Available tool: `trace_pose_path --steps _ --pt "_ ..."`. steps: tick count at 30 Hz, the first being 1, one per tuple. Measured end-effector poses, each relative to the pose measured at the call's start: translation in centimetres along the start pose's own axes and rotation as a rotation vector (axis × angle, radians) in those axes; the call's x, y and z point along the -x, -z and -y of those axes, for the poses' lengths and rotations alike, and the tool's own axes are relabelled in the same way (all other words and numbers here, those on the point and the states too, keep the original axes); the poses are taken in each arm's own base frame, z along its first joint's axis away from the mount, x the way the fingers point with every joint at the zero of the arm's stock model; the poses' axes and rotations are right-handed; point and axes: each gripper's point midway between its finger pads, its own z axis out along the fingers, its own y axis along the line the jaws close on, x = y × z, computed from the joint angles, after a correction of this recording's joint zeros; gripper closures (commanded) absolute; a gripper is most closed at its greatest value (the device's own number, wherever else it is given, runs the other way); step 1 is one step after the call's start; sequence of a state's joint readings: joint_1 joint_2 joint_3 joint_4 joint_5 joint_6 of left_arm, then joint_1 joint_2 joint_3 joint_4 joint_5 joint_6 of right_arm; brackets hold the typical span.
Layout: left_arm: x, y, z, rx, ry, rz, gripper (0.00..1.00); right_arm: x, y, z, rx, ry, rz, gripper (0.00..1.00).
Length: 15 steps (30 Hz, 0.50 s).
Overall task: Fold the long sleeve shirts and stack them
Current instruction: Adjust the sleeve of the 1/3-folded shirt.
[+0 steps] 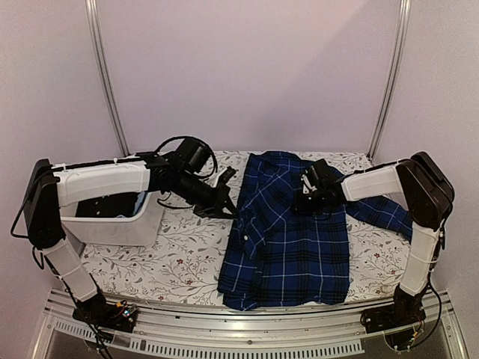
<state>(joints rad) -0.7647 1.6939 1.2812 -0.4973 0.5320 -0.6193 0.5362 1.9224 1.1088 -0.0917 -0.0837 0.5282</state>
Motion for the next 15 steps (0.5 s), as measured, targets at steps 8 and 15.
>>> trace_pose_path --steps 8,15 --pt "-1.2 0.0 4.4 -0.066 0.013 -0.032 1.0 1.8 1.9 0.2 -0.087 0.109 -0.001 1.0" --pt "-3.9 0.1 3.4 -0.053 0.08 -0.054 1.0 1.2 2.8 0.6 -0.119 0.177 -0.052 0.74"
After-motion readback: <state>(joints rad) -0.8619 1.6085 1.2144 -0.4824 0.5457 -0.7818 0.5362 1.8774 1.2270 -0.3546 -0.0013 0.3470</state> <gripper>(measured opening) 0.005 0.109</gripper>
